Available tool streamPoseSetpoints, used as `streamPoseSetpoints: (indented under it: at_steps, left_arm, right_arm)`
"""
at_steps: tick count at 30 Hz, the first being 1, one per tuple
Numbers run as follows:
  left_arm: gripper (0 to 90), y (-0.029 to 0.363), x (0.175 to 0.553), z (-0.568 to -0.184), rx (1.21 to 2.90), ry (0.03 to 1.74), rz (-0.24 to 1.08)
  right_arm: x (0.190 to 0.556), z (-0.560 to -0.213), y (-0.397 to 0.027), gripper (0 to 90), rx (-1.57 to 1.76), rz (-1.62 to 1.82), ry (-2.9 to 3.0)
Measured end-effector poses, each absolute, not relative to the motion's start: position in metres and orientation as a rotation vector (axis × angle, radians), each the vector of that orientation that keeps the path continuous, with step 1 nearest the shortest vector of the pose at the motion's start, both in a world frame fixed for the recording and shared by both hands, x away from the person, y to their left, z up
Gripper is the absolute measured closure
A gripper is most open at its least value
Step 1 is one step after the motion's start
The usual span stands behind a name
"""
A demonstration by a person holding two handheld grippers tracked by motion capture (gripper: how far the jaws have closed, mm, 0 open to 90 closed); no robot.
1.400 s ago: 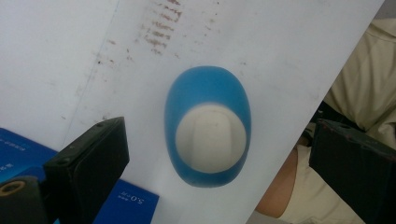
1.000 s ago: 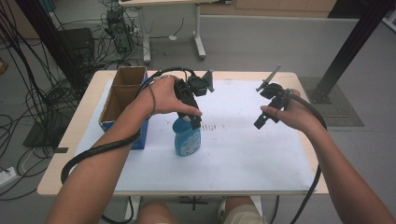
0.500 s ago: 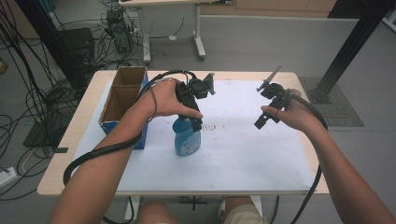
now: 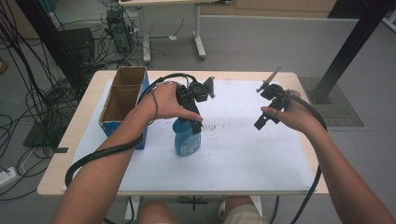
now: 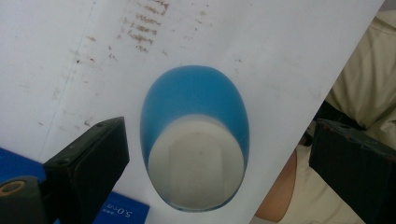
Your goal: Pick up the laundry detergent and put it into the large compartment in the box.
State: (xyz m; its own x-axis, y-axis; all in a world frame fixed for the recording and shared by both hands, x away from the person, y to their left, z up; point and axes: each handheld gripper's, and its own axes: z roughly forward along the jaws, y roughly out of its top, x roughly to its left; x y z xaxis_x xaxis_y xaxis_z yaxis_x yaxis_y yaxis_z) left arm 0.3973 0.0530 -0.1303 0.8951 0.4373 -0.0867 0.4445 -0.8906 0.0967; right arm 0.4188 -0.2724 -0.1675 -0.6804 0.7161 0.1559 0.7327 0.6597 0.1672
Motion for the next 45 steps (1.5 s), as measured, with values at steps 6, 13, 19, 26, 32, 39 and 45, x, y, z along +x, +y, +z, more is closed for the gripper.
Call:
streamPoseSetpoints:
  at_steps: [6, 13, 19, 26, 32, 39, 45]
  left_arm:
    - [5.4, 0.050, 0.397, -0.133, 2.953, 0.682, -0.096]
    - [5.5, 0.047, 0.397, -0.139, 2.966, 0.680, -0.085]
    - [5.7, 0.049, 0.397, -0.142, 2.965, 0.684, -0.071]
    - [5.8, 0.045, 0.397, -0.148, 2.990, 0.678, -0.052]
    - [5.8, 0.041, 0.397, -0.152, 3.004, 0.674, -0.040]
    - [5.8, 0.038, 0.397, -0.155, 3.013, 0.670, -0.019]
    - [6.0, 0.036, 0.396, -0.160, 3.020, 0.679, -0.002]
  right_arm:
    - [0.418, -0.167, -0.274, 5.4, -1.222, -0.339, -2.790]
    - [0.418, -0.168, -0.275, 5.4, -1.223, -0.341, -2.788]
    - [0.418, -0.169, -0.275, 5.5, -1.223, -0.340, -2.786]
    - [0.418, -0.170, -0.275, 5.5, -1.225, -0.340, -2.780]
    - [0.418, -0.171, -0.276, 5.5, -1.225, -0.340, -2.779]
    - [0.419, -0.173, -0.278, 5.5, -1.226, -0.342, -2.774]
    - [0.418, -0.173, -0.280, 5.5, -1.233, -0.348, -2.770]
